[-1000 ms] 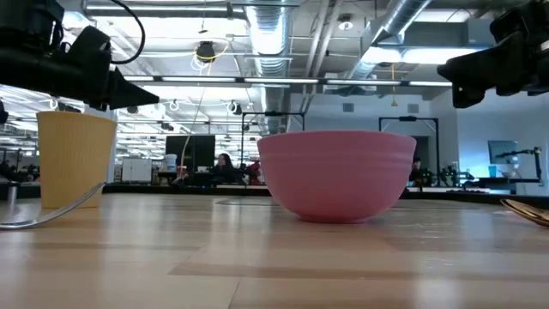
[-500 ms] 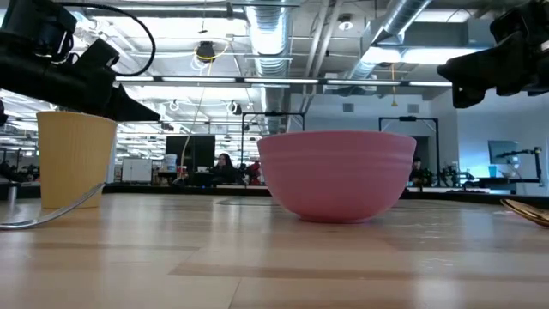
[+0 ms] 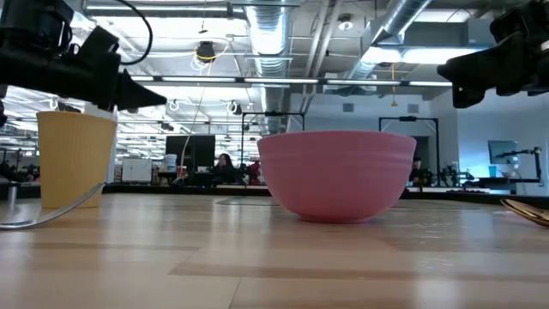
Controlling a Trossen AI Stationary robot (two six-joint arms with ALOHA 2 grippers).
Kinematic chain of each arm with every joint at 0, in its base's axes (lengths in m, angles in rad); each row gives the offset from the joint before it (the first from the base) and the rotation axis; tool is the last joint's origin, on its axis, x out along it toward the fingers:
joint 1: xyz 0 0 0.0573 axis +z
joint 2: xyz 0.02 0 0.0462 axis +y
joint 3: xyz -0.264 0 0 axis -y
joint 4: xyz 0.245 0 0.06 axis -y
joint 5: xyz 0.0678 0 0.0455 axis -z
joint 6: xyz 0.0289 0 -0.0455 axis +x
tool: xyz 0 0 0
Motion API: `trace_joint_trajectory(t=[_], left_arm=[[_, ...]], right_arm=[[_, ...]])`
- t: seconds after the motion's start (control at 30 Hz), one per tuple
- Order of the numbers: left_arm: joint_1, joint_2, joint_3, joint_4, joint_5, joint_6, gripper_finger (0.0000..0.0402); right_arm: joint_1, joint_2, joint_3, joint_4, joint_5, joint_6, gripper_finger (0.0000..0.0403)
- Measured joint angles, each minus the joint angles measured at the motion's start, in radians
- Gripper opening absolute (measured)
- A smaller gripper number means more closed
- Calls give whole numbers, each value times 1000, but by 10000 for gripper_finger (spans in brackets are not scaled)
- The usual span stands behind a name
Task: Pick & Place Utensil
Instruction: Put the pink bowl on the transparent tablemat
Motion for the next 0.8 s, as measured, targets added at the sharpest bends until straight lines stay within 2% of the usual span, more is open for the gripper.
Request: trace_joint_trajectory(t=[0.1, 0.27, 0.47, 0.67, 0.8], left_arm=[[0, 0, 0, 34, -1, 16, 12], [0, 0, 0, 42, -2, -69, 12], [0, 0, 0, 50, -2, -45, 12], [0, 0, 0, 54, -2, -231, 12], [0, 0, 0, 74, -2, -247, 12]], right_arm=[[0, 0, 0, 0, 0, 0, 77], [0, 0, 0, 0, 0, 0, 77], [0, 0, 0, 0, 0, 0, 77], [-1, 0, 0, 0, 0, 0, 77], [-1, 0, 0, 0, 0, 0, 77]])
